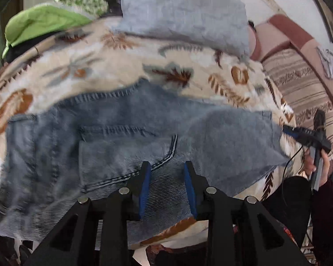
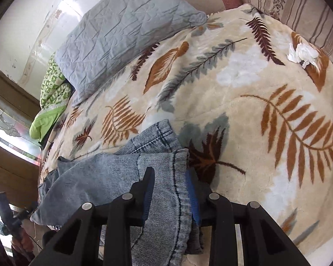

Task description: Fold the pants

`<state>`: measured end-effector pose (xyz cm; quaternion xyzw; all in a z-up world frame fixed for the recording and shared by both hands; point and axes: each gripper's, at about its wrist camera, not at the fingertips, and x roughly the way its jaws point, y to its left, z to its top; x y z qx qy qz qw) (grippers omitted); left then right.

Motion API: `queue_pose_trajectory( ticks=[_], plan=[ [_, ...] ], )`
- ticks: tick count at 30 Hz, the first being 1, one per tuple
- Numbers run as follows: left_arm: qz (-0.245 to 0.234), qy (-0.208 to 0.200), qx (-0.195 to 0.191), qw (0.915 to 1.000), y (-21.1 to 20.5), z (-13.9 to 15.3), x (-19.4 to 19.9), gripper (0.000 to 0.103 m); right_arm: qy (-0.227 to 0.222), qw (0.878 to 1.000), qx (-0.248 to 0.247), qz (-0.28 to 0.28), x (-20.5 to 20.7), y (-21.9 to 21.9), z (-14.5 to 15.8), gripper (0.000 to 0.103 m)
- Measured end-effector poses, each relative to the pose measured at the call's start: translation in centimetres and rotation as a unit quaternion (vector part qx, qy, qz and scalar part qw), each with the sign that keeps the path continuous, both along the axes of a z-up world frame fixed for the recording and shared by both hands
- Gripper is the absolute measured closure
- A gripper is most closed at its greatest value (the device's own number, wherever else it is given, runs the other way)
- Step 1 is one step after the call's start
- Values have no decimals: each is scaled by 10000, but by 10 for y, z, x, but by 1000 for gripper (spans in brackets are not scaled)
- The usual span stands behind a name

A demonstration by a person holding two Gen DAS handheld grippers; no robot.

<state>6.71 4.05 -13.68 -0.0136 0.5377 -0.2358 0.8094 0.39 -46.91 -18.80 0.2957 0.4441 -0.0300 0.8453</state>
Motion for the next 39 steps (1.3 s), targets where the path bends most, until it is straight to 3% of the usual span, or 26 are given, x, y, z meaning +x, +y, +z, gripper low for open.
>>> queue_pose_trajectory(
  ticks=[6,15,18,20,23,27,31,34,36,39],
  plan=[
    [59,841,271,9961,-3,-52,-10,67,103,9998,-83,-179,4,-4,-11,71],
    [51,755,239,9968,1,-53,-9,67,531,9983,9,257,27,2,-35,68],
    [50,715,252,9971,3,-53,-10,67,355,9993,-45,96,27,0,-36,70],
    [100,719,245,9971,3,-53,-10,67,75,9992,-386,40,26,1,-25,83],
    [165,722,297,9968,1,-50,-12,66,-428,9979,-461,173,26,7,-5,94],
    [205,711,331,9967,-2,-46,-15,64,-638,9970,-53,433,34,13,2,96],
    [144,623,366,9973,-5,-47,-21,57,-186,9994,50,285,38,5,-6,92],
    [186,613,365,9973,-5,-51,-21,57,-205,9990,364,130,27,-13,-5,92],
    [178,573,352,9976,-5,-51,-20,57,-563,9983,65,-158,9,-20,11,92],
    [109,521,409,9977,-8,-52,-20,56,-1728,9821,-707,-270,-31,-13,50,89]
  ],
)
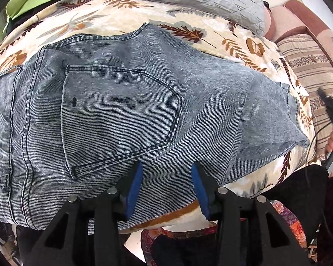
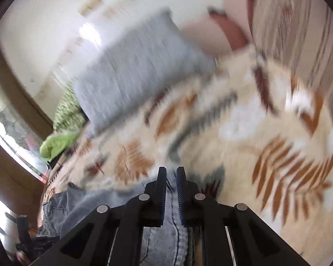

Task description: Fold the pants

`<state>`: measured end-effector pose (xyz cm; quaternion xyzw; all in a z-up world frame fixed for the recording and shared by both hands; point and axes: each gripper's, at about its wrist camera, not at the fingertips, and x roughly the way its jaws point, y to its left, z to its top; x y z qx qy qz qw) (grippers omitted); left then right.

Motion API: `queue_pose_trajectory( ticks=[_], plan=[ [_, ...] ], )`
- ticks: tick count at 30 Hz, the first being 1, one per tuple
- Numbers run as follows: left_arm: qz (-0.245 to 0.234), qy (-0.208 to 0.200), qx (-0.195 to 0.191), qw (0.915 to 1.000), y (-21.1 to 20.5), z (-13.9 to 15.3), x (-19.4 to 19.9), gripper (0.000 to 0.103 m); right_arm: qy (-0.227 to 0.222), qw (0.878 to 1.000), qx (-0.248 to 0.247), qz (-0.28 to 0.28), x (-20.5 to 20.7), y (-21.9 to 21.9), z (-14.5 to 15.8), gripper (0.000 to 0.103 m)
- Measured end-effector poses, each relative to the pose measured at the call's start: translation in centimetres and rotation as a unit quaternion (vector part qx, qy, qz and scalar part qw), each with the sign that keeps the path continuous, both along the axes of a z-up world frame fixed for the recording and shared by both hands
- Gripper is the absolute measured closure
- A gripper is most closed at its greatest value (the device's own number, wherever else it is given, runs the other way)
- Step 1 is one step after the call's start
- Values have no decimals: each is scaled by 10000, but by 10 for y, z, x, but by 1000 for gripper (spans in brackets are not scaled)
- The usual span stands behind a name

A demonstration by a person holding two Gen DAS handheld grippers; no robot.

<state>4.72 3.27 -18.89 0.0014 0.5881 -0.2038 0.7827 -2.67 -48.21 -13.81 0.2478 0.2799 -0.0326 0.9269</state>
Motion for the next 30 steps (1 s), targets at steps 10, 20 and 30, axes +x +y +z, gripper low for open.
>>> queue_pose_trajectory(
  ticks=[10,20,30],
  plan=[
    [9,-23,36,10000,-3,0,0,53,1159,9902,778,-47,16,-7,-42,8],
    [-18,-24,119,9999,-5,4,-1,53,2051,9767,398,489,66,18,-76,72],
    [18,-32,19,10000,-7,15,-2,53,1177,9911,-469,412,68,33,-33,84]
  ],
)
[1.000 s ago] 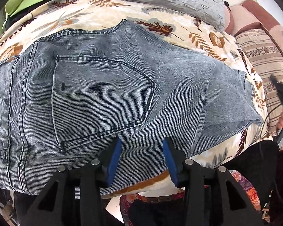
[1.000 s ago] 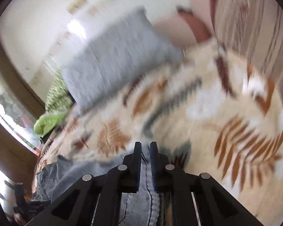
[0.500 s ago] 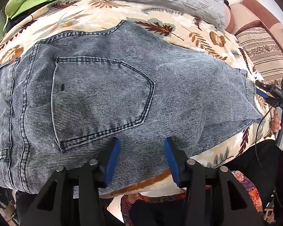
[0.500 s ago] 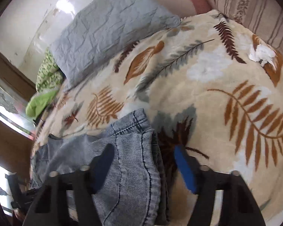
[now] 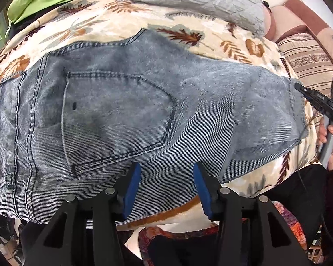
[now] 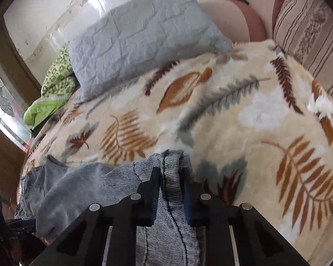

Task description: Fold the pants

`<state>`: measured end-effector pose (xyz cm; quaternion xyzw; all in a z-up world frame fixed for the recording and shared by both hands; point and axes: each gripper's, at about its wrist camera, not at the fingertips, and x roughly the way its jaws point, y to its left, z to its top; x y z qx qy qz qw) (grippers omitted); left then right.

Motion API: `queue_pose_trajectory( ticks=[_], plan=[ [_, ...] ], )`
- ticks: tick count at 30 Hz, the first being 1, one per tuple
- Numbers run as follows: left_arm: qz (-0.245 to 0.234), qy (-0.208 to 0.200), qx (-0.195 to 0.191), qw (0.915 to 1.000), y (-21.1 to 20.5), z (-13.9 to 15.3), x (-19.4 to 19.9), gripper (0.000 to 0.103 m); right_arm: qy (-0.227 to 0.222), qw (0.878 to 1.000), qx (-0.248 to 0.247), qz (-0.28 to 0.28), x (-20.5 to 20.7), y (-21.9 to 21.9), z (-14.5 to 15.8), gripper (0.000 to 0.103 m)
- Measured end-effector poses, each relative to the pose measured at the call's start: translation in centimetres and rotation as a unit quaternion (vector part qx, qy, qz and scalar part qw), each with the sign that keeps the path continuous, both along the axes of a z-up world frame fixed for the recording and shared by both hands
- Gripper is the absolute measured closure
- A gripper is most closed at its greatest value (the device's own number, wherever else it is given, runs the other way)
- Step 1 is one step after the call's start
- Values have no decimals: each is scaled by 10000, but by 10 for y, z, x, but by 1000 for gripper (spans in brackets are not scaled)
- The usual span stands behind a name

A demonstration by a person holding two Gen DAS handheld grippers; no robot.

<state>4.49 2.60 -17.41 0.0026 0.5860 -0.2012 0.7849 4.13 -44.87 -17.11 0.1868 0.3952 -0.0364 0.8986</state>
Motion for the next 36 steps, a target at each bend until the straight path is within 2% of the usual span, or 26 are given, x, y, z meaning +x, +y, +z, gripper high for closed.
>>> queue_pose_trajectory(
  ticks=[2,5,8,10,13,15,17,19,22,25,28,32,34,35,36],
  plan=[
    [-114,-6,-27,9999,-7,1,-1,52,4,9998,-182,-107,8,-4,1,84],
    [-268,-63,128,9995,-17,-4,-5,45,336,9981,-474,-205,26,-6,-15,84],
    [-298,-146,187,9993,-19,-5,-9,41,683,9965,-431,-209,35,-9,-33,81],
    [-270,-143,155,9994,-16,-3,-9,40,701,9965,-247,-384,31,-16,-30,77],
    [-136,-234,101,9996,-4,6,-9,40,577,9943,223,-866,9,-35,-16,77],
    [10,-390,13,9992,9,15,-8,40,206,9926,276,-1162,-15,-45,0,77],
    [179,-540,-4,9984,23,24,-7,40,-111,9926,279,-1180,-35,-45,15,77],
    [375,-631,1,9973,35,30,-1,38,-289,9942,652,-801,-49,-38,22,77],
    [748,-612,114,9953,56,31,9,38,-45,9954,948,-130,-53,-1,12,77],
    [1113,-509,281,9921,66,26,18,38,458,9958,542,576,-44,54,-6,77],
    [1291,-418,502,9895,66,17,22,38,760,9916,233,1018,-34,94,-21,77],
    [1317,-513,573,9883,66,13,20,34,1086,9853,-298,1284,-22,122,-40,77],
    [1370,-553,752,9862,67,10,21,34,1409,9778,-470,1481,-17,127,-52,75],
    [1419,-528,800,9852,69,9,24,34,1347,9767,-580,1564,-18,129,-52,75],
    [1473,-453,668,9858,74,8,25,34,1385,9759,-570,1589,-18,128,-51,75]
  ],
)
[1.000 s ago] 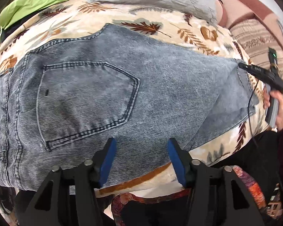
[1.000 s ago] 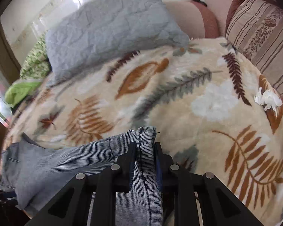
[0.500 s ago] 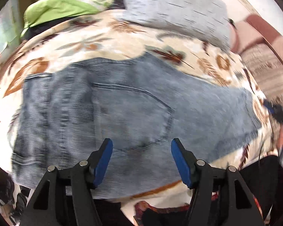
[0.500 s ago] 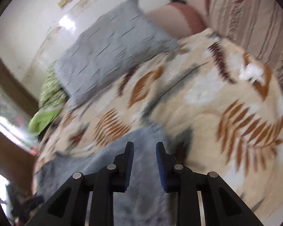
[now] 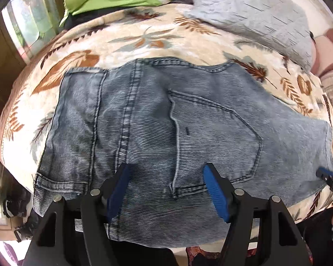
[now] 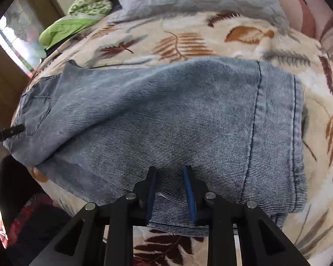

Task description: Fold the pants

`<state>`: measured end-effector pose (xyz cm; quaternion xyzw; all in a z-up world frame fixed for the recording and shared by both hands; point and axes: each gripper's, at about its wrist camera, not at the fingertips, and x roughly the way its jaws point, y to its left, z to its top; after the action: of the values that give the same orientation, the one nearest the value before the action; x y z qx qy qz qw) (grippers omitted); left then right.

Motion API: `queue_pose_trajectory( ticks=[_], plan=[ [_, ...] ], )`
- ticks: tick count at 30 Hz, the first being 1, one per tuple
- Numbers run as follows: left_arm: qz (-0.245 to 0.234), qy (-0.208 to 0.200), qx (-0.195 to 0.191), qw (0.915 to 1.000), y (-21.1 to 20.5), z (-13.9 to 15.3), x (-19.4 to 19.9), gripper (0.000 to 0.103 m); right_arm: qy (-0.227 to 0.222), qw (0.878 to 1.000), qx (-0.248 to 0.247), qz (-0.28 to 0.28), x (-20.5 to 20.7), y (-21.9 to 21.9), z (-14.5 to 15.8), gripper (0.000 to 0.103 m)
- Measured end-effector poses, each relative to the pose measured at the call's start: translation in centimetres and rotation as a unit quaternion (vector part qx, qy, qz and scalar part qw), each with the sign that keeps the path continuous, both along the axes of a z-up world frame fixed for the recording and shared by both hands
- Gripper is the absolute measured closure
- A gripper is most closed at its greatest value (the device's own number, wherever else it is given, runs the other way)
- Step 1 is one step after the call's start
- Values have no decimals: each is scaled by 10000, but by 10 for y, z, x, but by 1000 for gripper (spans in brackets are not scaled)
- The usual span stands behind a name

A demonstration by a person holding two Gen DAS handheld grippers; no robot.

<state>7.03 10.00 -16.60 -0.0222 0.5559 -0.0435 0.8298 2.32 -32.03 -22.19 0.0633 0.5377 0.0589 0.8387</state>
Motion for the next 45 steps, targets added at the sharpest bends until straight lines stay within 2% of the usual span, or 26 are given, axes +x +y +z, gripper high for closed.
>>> queue_pose_trajectory(
  ticks=[2,4,6,7,10,13,17,19,20,22,25,28,31,33,35,38,42,45],
  plan=[
    [152,-4,-154,9998,7,3,2,34,90,9995,251,-145,-4,-8,3,76],
    [207,-116,-10,9997,9,7,2,34,-36,9988,441,-206,-11,-13,8,75],
    [212,-110,-84,9997,11,7,3,34,-241,9974,684,17,-19,-8,17,75],
    [234,-102,-168,9995,13,7,3,34,-268,9941,1045,131,-22,-5,19,75],
    [283,-81,-220,9993,19,2,3,34,-119,9713,2375,-81,-27,-6,9,74],
    [275,-99,-277,9992,21,0,-1,33,74,9497,3065,-642,-27,-9,-12,74],
    [194,-126,-253,9994,19,-3,-1,31,270,9094,3826,-1607,-31,-23,-47,73],
    [188,-135,-266,9994,18,-5,-1,30,242,8858,4241,-1871,-33,-32,-58,73],
    [184,-142,-271,9994,18,-6,-1,30,108,8801,4311,-1988,-33,-35,-59,73],
    [170,-151,-267,9994,17,-7,-1,29,-145,8794,4237,-2166,-34,-39,-57,72],
    [164,-147,-264,9994,17,-7,0,29,-211,8671,4421,-2287,-31,-39,-62,67],
    [155,-152,-263,9994,17,-8,0,29,-398,8696,4356,-2292,-25,-31,-58,66],
    [122,-172,-259,9994,16,-10,-1,27,-548,8846,4133,-2089,-23,-27,-51,66],
    [97,-172,-264,9995,16,-11,-1,25,-588,8919,4016,-1994,-24,-27,-48,74],
    [64,-172,-245,9995,14,-12,-1,24,-607,8984,3851,-2023,-26,-28,-48,92],
    [32,-177,-245,9995,14,-12,-1,23,-796,9048,3603,-2127,-32,-33,-46,96],
    [50,-167,-354,9992,17,-13,-1,23,-1321,9240,2901,-2113,-36,-33,-22,99],
    [56,-156,-407,9990,18,-13,0,23,-1561,9317,2449,-2180,-40,-35,-11,99]
  ],
)
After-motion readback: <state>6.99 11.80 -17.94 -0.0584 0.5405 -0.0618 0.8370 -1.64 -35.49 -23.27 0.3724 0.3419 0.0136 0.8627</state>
